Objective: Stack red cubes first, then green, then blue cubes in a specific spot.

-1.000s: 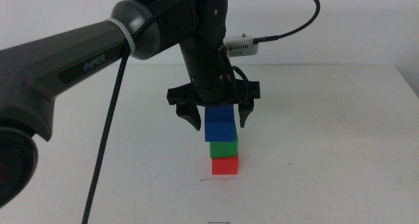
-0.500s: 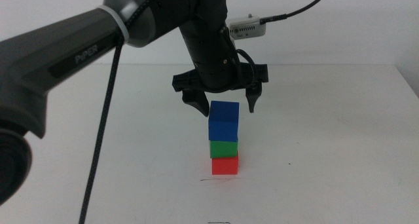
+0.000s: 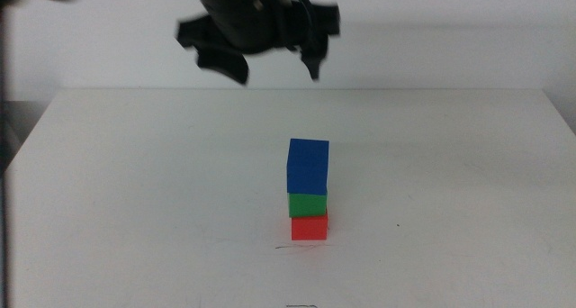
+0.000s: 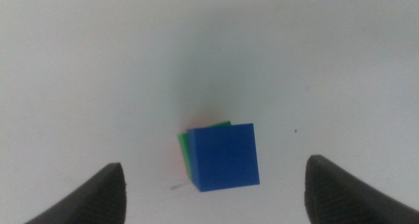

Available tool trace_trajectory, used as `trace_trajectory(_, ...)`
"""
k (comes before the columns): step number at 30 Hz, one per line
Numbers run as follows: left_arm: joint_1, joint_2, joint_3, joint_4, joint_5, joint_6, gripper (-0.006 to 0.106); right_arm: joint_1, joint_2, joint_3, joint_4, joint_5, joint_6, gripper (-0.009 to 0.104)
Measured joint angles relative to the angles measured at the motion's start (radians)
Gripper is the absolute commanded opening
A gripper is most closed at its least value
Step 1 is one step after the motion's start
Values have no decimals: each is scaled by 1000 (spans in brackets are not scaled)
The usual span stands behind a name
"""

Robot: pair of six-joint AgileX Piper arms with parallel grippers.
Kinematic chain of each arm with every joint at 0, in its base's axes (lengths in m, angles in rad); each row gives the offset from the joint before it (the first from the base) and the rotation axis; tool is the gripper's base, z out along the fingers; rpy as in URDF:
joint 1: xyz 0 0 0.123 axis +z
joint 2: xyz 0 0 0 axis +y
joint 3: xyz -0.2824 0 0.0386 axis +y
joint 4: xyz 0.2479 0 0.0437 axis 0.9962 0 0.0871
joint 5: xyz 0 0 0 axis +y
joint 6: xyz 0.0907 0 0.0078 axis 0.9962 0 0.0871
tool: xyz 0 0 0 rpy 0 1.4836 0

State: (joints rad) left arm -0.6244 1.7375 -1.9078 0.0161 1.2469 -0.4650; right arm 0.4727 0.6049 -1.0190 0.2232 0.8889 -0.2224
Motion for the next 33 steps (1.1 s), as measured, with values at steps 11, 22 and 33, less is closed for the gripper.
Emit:
trace_trajectory(11,0,-274,53,73,13,215,93,0,0,0,0,0,0,68)
trace_trajectory(22,379,-690,503,-86,-263,503,93,0,0,0,0,0,0,68)
trace_trajectory(33,612,-1008,843,-214,-640,632,93,0,0,0,0,0,0,68)
